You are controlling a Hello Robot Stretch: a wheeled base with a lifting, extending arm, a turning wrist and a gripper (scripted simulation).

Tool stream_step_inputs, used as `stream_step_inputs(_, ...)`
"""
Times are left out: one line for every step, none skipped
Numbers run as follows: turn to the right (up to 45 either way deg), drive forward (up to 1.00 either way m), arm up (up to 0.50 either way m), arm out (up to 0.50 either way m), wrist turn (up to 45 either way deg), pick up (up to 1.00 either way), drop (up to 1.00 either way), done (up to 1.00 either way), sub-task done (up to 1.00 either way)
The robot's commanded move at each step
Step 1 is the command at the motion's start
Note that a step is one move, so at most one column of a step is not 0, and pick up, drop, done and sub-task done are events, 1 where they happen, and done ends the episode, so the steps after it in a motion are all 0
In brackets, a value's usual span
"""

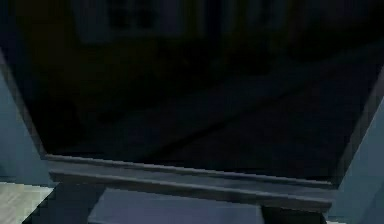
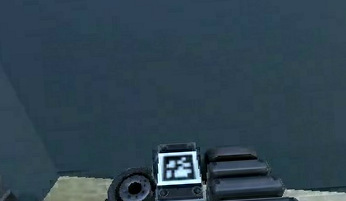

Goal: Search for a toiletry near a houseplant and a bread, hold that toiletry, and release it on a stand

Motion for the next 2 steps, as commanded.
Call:
stream_step_inputs(45.0,0.0,0.0,0.0,0.0,0.0,0.0,0.0,0.0)
stream_step_inputs(15.0,0.0,0.0,0.0,0.0,0.0,0.0,0.0,0.0)
